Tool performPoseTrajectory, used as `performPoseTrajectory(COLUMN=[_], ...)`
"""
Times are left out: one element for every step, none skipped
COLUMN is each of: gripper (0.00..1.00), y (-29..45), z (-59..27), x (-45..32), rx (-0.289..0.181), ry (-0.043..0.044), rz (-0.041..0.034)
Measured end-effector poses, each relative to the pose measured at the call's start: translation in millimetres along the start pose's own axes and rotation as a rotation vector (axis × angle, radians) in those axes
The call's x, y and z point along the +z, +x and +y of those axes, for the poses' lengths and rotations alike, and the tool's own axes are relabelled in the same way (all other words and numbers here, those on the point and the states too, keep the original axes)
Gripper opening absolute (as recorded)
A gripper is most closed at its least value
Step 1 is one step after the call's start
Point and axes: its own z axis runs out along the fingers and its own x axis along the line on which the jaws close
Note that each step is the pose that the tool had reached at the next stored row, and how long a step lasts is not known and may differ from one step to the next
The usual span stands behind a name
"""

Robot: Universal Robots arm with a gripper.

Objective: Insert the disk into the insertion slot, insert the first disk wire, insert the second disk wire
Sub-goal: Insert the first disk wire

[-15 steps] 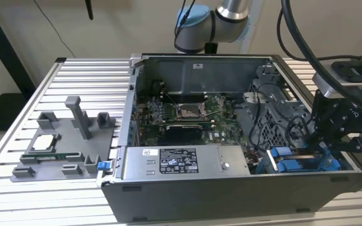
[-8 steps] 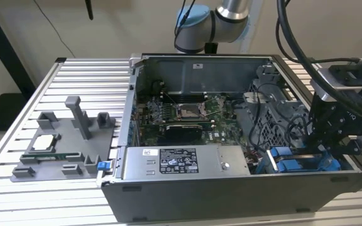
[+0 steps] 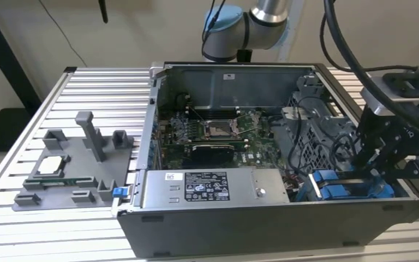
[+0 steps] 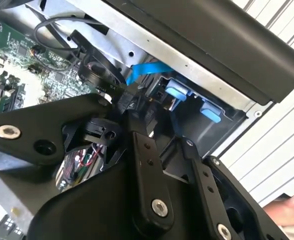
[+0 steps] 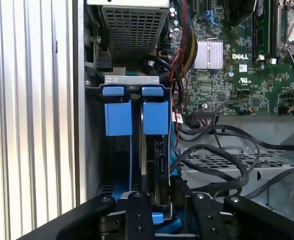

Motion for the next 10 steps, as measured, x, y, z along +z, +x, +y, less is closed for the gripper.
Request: performPoseTrajectory(gripper=[1.00, 1.00, 1.00, 1.00, 1.00, 1.00, 1.00, 1.00, 1.00, 1.00], y=[-0.2, -0.5, -0.8, -1.2, -1.5, -1.8, -2.2, -2.6, -2.9, -3.2], z=[0.1, 0.2, 0.4, 0.6, 0.7, 0.9, 1.0, 1.2, 1.3, 1.5], x=[-2.6, -5.5, -9.0, -12.5, -15.9, -19.5, -23.5, -27.4, -30.9, -34.4], rx=[0.000, 0.000, 0.000, 0.000, 0.000, 0.000, 0.000, 0.000, 0.000, 0.000], ry=[0.0000, 0.0000, -0.0001, -0.0001, -0.0001, -0.0001, -0.0002, -0.0002, -0.0002, -0.0002], rz=[-0.0009, -0.0014, -0.0023, -0.0032, -0.0037, -0.0043, -0.0048, -0.0051, -0.0051, -0.0053])
